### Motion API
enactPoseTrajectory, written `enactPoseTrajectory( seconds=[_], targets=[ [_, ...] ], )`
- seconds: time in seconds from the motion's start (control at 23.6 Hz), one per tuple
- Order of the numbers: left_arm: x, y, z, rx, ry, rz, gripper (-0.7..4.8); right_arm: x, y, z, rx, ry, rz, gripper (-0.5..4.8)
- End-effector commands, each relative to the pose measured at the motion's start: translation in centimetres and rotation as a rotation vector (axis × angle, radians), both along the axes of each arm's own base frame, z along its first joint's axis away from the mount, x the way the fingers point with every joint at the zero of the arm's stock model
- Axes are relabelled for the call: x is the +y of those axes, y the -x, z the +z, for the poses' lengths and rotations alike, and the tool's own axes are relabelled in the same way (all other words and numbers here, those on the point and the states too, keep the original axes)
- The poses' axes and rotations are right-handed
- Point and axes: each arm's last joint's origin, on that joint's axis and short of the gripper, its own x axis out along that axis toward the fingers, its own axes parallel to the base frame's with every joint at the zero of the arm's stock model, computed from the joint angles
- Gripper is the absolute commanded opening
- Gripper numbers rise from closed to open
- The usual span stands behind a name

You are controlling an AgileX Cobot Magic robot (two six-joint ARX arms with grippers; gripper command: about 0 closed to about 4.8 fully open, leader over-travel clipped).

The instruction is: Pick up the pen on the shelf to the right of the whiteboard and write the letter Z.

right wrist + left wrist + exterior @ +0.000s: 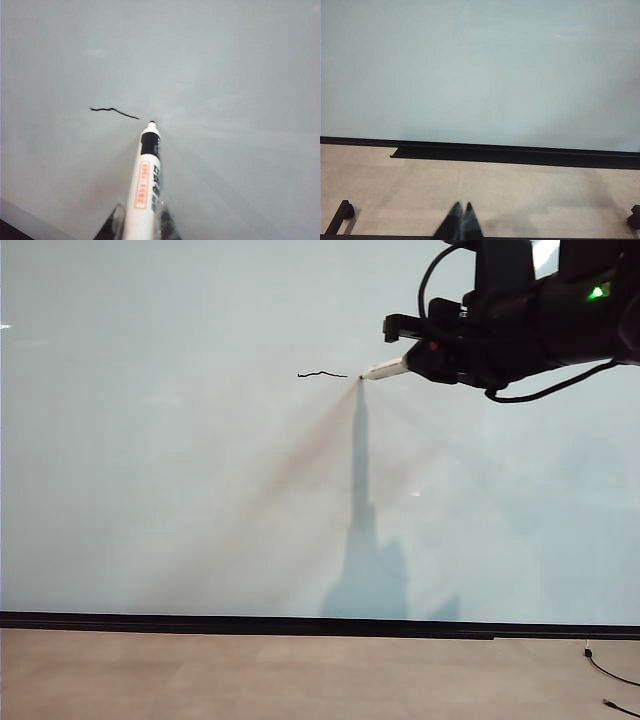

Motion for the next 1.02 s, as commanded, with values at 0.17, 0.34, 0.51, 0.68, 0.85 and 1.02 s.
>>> enactPoseTrajectory(
  seconds=[0.17,0.34,0.51,0.68,0.85,1.02],
  targets=[
    [0.0,0.0,0.2,-0.012,-0.004,-0.001,-0.05,-0.4,0.1,0.3,-0.022,-0.009,-0.009,-0.06],
    [0.0,0.0,0.2,-0.013,-0.004,-0.001,-0.04,-0.3,0.2,0.4,-0.026,-0.007,0.021,-0.06],
    [0.0,0.0,0.2,-0.013,-0.004,-0.001,-0.04,1.1,0.9,0.0,-0.032,0.087,0.140,-0.06],
    [0.0,0.0,0.2,-0.012,-0.004,-0.001,-0.04,1.9,0.6,-0.3,0.017,0.212,0.181,-0.06],
    [0.0,0.0,0.2,-0.012,-0.004,-0.001,-0.04,2.8,-0.6,0.8,0.034,0.387,0.218,-0.06],
    [0.0,0.0,0.2,-0.013,-0.004,-0.001,-0.04,3.2,-1.1,1.5,0.049,0.446,0.229,-0.06]
  ],
)
